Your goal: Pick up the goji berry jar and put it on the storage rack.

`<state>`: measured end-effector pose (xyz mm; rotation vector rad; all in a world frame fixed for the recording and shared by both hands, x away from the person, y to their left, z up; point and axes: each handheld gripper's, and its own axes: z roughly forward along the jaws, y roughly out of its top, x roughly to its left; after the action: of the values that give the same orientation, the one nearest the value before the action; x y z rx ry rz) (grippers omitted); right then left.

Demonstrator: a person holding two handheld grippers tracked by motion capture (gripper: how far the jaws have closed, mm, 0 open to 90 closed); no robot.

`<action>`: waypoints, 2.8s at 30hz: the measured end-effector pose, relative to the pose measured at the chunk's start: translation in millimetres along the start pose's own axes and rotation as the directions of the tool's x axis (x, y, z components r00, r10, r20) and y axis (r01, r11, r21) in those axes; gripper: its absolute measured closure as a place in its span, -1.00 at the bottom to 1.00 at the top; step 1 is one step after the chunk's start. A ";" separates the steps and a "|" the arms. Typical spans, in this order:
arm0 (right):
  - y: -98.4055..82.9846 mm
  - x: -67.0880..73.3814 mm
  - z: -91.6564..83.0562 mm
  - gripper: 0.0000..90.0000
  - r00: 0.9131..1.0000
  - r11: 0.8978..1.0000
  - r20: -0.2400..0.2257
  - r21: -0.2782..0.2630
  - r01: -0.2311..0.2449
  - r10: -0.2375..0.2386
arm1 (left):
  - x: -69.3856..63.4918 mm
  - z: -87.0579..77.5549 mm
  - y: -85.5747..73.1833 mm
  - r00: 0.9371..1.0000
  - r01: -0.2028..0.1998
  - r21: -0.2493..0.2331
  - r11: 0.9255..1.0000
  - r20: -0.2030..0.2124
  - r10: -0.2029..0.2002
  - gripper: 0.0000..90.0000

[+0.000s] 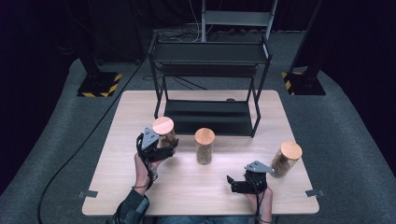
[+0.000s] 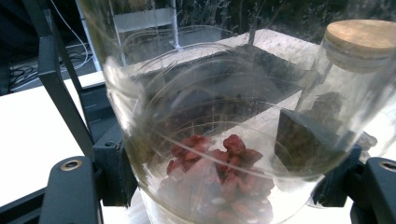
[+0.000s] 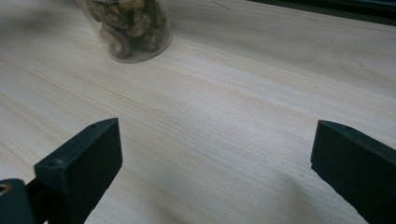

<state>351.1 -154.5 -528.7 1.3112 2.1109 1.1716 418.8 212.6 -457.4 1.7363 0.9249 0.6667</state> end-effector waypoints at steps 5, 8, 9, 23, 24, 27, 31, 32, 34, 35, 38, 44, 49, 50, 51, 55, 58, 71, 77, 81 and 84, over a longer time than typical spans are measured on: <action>0.0 0.0 0.0 -0.97 1.000 1.000 -0.001 0.000 0.000 0.000 | 3.0 4.2 1.1 1.000 0.002 0.002 1.000 -0.002 -0.002 -0.44; -0.1 -0.1 -0.3 -0.97 1.000 1.000 0.001 -0.003 -0.006 0.006 | 4.6 7.1 2.1 1.000 -0.002 0.007 1.000 -0.001 0.002 -0.44; -0.1 -0.1 -0.4 -0.97 1.000 1.000 0.000 -0.004 -0.005 0.005 | 5.0 8.1 2.4 1.000 -0.003 0.007 1.000 -0.002 0.003 -0.44; -0.1 0.5 -0.2 -0.97 1.000 1.000 0.003 -0.001 0.001 -0.001 | 7.9 17.3 4.1 1.000 0.003 0.001 1.000 0.007 -0.003 -0.44; -0.1 0.6 -0.1 -0.97 1.000 1.000 0.002 -0.001 0.004 -0.004 | 8.1 18.0 4.3 1.000 0.006 0.001 1.000 0.007 -0.006 -0.44; 0.0 0.5 0.0 -0.97 1.000 1.000 -0.004 0.001 0.004 -0.004 | 8.8 19.8 4.8 1.000 0.011 0.000 1.000 0.008 -0.011 -0.44; -0.1 0.1 -0.3 -0.97 1.000 1.000 -0.006 -0.002 0.000 0.000 | 9.7 23.1 6.6 1.000 0.005 0.006 1.000 0.008 -0.005 -0.44; -0.1 -0.1 -0.3 -0.97 1.000 1.000 -0.006 -0.002 -0.002 0.002 | 9.8 24.1 7.3 1.000 0.004 0.007 1.000 0.009 -0.004 -0.44; -0.1 -0.2 -0.4 -0.97 1.000 1.000 -0.006 -0.004 -0.003 0.003 | 10.0 25.8 8.8 1.000 -0.002 0.008 1.000 0.010 0.002 -0.44; -0.1 -0.2 -0.4 -0.97 1.000 1.000 -0.006 -0.004 -0.003 0.003 | 10.0 26.7 9.5 1.000 -0.002 0.007 1.000 0.011 0.002 -0.44; -0.1 -0.2 -0.3 -0.97 1.000 1.000 -0.010 -0.001 -0.002 0.002 | 9.8 29.1 10.9 1.000 -0.001 0.005 1.000 0.013 0.001 -0.44; -0.1 -0.4 -0.4 -0.97 1.000 1.000 -0.011 -0.003 -0.003 0.003 | 10.5 35.1 12.9 1.000 -0.005 0.007 1.000 0.019 0.005 -0.44; -0.1 -0.3 -0.4 -0.97 1.000 1.000 -0.010 -0.002 -0.003 0.003 | 11.7 38.4 15.8 1.000 -0.010 0.005 1.000 0.021 0.010 -0.44; 0.0 -0.5 -0.2 -0.97 1.000 1.000 -0.010 -0.001 0.000 0.000 | 11.7 39.0 16.3 1.000 -0.007 0.004 1.000 0.022 0.007 -0.44; 0.0 -0.5 -0.2 -0.97 1.000 1.000 -0.010 -0.001 0.000 0.000 | 11.6 39.6 17.0 1.000 -0.007 0.005 1.000 0.023 0.006 -0.44; 0.1 -0.3 0.1 -0.97 1.000 1.000 -0.012 0.002 0.001 -0.001 | 12.1 42.0 19.6 1.000 -0.014 0.003 1.000 0.023 0.014 -0.44; 0.1 -0.5 0.0 -0.97 1.000 1.000 -0.011 0.001 -0.002 0.002 | 12.6 44.1 20.9 1.000 -0.016 0.007 1.000 0.025 0.016 -0.44; 0.1 -0.8 0.0 -0.97 1.000 1.000 -0.013 0.001 -0.004 0.004 | 14.6 51.6 27.2 0.999 -0.020 0.008 1.000 0.026 0.020 -0.44; 0.3 -0.9 0.4 -0.97 1.000 1.000 -0.018 0.006 -0.002 0.002 | 15.0 55.9 31.6 0.999 -0.020 0.005 1.000 0.027 0.019 -0.44; 0.1 -0.9 0.1 -0.97 1.000 1.000 -0.015 0.002 -0.003 0.003 | 14.3 60.0 35.5 0.999 -0.023 0.005 1.000 0.032 0.022 -0.44; 0.1 -0.5 0.2 -0.97 1.000 1.000 -0.012 0.002 0.000 0.000 | 13.2 62.9 38.8 0.999 -0.034 0.007 0.999 0.034 0.034 -0.44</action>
<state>351.6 -154.8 -528.7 1.3084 2.1216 1.1804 486.2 183.6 -441.6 1.7683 0.8771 0.6543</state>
